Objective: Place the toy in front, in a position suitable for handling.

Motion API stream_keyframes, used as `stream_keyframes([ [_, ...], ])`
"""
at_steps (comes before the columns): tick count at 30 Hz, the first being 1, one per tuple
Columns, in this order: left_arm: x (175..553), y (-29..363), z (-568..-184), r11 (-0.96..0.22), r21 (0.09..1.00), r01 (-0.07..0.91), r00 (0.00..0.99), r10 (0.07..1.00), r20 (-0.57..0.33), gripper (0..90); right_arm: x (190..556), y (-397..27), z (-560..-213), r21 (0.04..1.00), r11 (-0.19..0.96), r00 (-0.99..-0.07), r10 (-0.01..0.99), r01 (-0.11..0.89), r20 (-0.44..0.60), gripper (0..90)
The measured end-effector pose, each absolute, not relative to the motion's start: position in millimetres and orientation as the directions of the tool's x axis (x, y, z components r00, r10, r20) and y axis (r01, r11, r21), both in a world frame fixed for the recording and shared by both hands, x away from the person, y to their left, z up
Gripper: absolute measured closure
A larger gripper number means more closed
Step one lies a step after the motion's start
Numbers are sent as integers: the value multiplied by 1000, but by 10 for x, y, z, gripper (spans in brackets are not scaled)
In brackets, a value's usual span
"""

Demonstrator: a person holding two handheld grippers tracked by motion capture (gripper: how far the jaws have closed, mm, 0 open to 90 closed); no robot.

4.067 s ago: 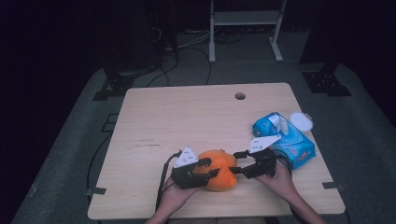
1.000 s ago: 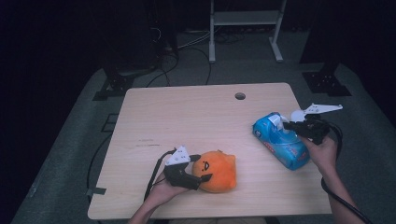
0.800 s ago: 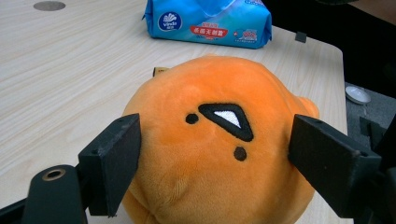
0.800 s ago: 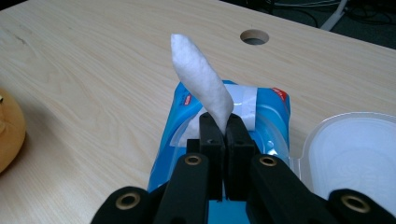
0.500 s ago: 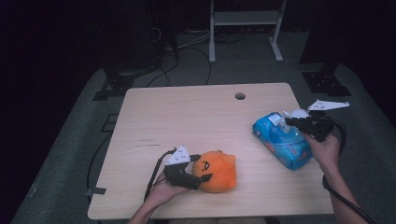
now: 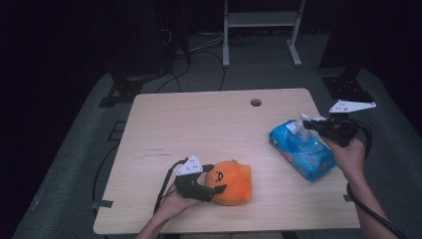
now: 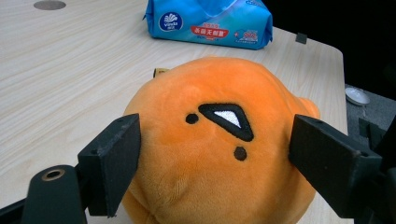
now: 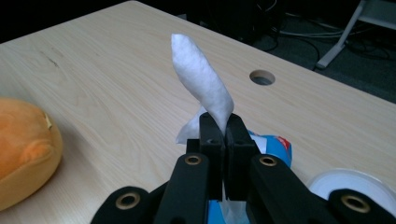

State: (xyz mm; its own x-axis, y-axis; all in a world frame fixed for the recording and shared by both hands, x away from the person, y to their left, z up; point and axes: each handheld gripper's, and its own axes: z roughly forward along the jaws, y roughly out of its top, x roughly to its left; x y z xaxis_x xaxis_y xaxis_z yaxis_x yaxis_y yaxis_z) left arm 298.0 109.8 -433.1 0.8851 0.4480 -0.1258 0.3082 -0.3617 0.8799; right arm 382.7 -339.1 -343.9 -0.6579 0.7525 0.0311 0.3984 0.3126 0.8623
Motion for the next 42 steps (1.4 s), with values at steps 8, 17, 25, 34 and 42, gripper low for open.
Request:
stream_keyframes([
  [8,2981,1096,-4329,-366,878,308,886,447,-124,171,3704,-3268,-3154,891,309,-713,701,334,24,873],
  [17,2980,1097,-4334,-361,879,311,885,448,-129,171,3506,-2907,-2959,897,339,-814,580,282,36,871],
  [25,2983,1097,-4339,-359,881,309,885,447,-128,168,3204,-2287,-2929,905,371,-923,380,209,58,870],
  [34,2985,1103,-4345,-358,883,305,887,444,-126,168,3006,-1820,-2871,929,329,-977,181,171,116,869],
  [42,2976,1109,-4352,-358,884,300,889,442,-123,167,3081,-1585,-3058,924,327,-978,127,200,167,868],
])
